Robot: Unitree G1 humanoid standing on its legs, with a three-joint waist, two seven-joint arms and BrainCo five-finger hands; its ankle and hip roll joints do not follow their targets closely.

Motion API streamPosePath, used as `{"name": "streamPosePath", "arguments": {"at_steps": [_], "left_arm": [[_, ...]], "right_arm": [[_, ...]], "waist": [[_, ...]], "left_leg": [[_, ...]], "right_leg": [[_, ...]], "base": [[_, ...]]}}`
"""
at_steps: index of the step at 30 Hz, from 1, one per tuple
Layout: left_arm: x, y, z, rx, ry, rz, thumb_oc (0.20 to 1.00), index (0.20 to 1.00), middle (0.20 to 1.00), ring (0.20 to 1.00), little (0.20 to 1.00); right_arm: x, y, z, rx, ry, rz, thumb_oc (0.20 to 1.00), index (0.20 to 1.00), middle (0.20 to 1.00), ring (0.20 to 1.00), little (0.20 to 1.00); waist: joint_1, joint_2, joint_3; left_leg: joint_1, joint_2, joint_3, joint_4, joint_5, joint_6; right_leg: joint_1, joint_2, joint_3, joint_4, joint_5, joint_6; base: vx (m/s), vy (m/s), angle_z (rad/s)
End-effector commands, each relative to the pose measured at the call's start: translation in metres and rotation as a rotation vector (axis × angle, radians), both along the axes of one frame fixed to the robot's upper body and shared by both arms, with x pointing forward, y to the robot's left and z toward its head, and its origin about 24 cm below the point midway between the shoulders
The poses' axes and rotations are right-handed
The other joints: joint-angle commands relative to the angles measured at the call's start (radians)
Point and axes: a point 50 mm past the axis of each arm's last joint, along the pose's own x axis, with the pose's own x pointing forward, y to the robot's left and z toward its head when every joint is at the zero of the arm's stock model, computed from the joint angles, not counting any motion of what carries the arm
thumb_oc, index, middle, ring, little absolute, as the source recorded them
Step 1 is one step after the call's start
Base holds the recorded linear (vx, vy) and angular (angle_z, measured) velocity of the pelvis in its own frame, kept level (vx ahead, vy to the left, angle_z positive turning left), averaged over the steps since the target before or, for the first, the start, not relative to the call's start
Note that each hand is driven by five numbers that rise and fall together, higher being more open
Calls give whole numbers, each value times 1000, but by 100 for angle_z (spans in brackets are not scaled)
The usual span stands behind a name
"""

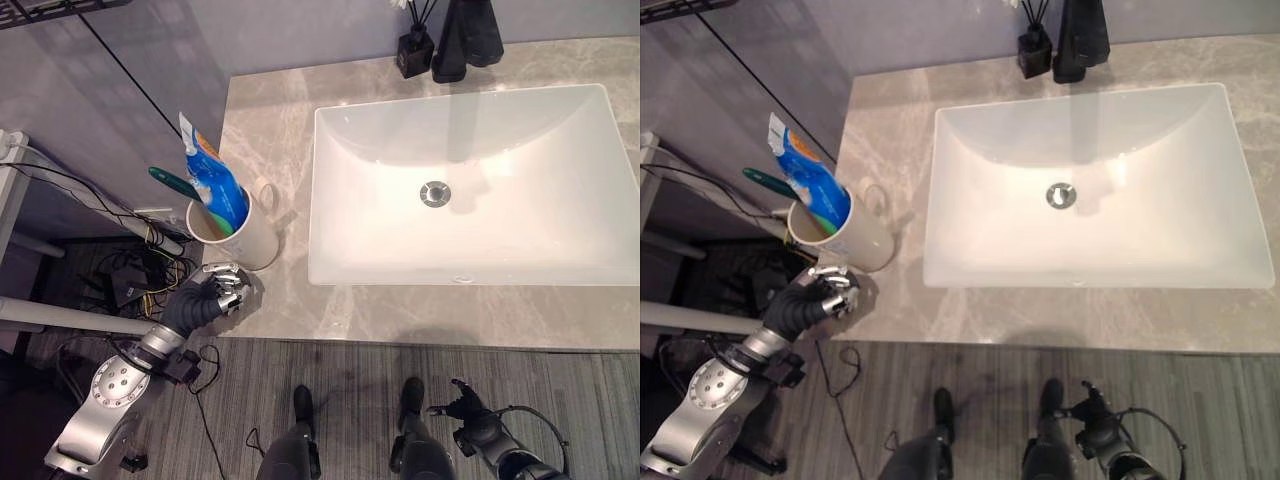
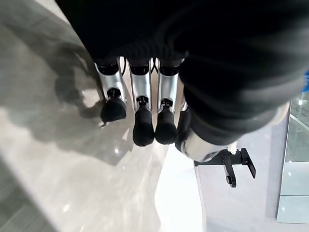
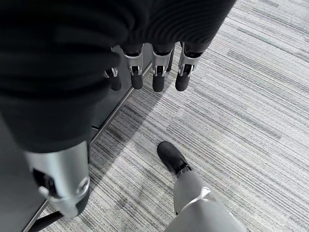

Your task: Put brush and paste in cup on sink, flatten towel.

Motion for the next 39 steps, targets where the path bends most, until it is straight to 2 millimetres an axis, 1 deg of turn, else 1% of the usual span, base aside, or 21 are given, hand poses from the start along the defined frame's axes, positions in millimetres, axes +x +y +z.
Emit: {"name": "streamPosePath", "arguments": {"at_steps": [1, 4, 7, 13, 17, 19, 24, 32, 39], "left_arm": [[6, 9, 15, 14, -105, 58, 200, 200, 200, 200, 200], [13, 19, 25, 24, -155, 117, 200, 200, 200, 200, 200], [18, 22, 32, 40, -189, 141, 200, 200, 200, 200, 200], [27, 29, 38, 58, -227, 196, 200, 200, 200, 200, 200], [37, 25, 36, 32, -229, 206, 200, 200, 200, 200, 200], [37, 21, 34, 34, -225, 189, 200, 200, 200, 200, 200], [34, 15, 26, 27, -187, 148, 200, 200, 200, 200, 200], [25, 1, 22, 9, -151, 40, 200, 200, 200, 200, 200], [26, -5, 21, 2, -140, 5, 200, 200, 200, 200, 200]], "right_arm": [[21, -2, 13, 8, -93, -27, 1000, 1000, 1000, 1000, 1000], [19, -4, 13, 18, -101, -51, 1000, 1000, 1000, 1000, 1000], [17, -5, 12, 19, -100, -58, 1000, 1000, 1000, 1000, 1000], [17, -5, 12, 28, -107, -71, 1000, 1000, 1000, 1000, 1000], [19, -2, 12, 34, -110, -77, 1000, 1000, 1000, 1000, 1000], [19, -2, 12, 34, -112, -86, 1000, 1000, 1000, 1000, 1000], [21, -2, 13, 37, -119, -88, 1000, 1000, 1000, 1000, 1000], [20, -3, 11, 27, -96, -83, 1000, 1000, 1000, 1000, 1000], [24, 2, 12, 32, -103, -62, 1000, 1000, 1000, 1000, 1000]], "waist": [[-27, -30, 19], [-36, -26, 30], [-43, -25, 35], [-57, -29, 36], [-67, -30, 37], [-70, -29, 37], [-74, -34, 33], [-75, -31, 26], [-81, -27, 28]], "left_leg": [[5, 16, 6, 0, 83, -26], [-4, 18, 8, 0, 83, -26], [-8, 17, 9, 0, 82, -25], [-11, 16, 15, 0, 76, -24], [-14, 15, 21, 0, 72, -24], [-13, 15, 22, 0, 71, -24], [-1, 17, 28, 0, 66, -21], [8, 16, 32, 0, 60, -20], [5, 15, 37, 0, 61, -20]], "right_leg": [[-9, -26, 51, 132, -108, 22], [-28, -28, 52, 152, -114, 21], [-37, -27, 54, 163, -117, 21], [-59, -25, 66, 172, -116, 23], [-67, -26, 73, 174, -114, 23], [-70, -25, 75, 173, -114, 24], [-69, -22, 87, 180, -114, 24], [-70, -23, 95, 183, -116, 24], [-81, -21, 102, 185, -114, 22]], "base": [[10, -4, -5], [4, 0, -1], [4, 4, -1], [0, 0, 0], [11, 19, -5], [13, 24, -5], [6, 7, -2], [-1, 12, -3], [-10, 5, -3]]}}
